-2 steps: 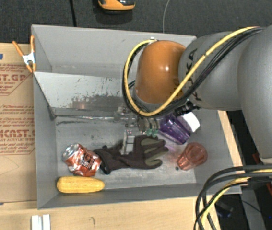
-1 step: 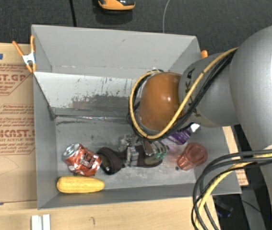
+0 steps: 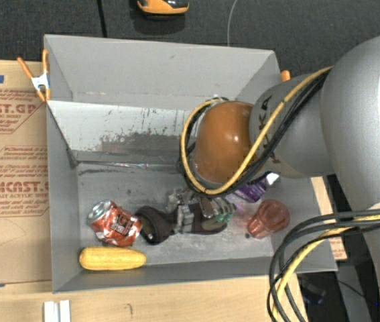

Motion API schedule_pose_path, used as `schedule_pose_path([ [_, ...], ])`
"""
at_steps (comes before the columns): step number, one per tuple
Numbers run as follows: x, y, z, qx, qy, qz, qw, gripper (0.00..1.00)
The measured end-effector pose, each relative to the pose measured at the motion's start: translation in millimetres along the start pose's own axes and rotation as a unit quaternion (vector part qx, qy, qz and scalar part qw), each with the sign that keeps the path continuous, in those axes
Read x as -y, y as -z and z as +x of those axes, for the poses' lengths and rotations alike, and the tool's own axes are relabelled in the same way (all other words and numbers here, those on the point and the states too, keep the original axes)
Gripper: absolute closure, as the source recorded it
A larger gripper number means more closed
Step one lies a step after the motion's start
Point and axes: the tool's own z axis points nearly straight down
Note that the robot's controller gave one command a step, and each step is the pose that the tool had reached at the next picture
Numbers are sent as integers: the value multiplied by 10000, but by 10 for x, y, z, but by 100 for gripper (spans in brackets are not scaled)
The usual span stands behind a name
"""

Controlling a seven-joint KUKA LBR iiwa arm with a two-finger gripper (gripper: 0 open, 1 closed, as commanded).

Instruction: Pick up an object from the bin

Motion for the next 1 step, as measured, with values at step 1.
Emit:
schedule_pose_path([
  [1, -41, 1092, -52, 4, -132, 4, 9999, 100],
])
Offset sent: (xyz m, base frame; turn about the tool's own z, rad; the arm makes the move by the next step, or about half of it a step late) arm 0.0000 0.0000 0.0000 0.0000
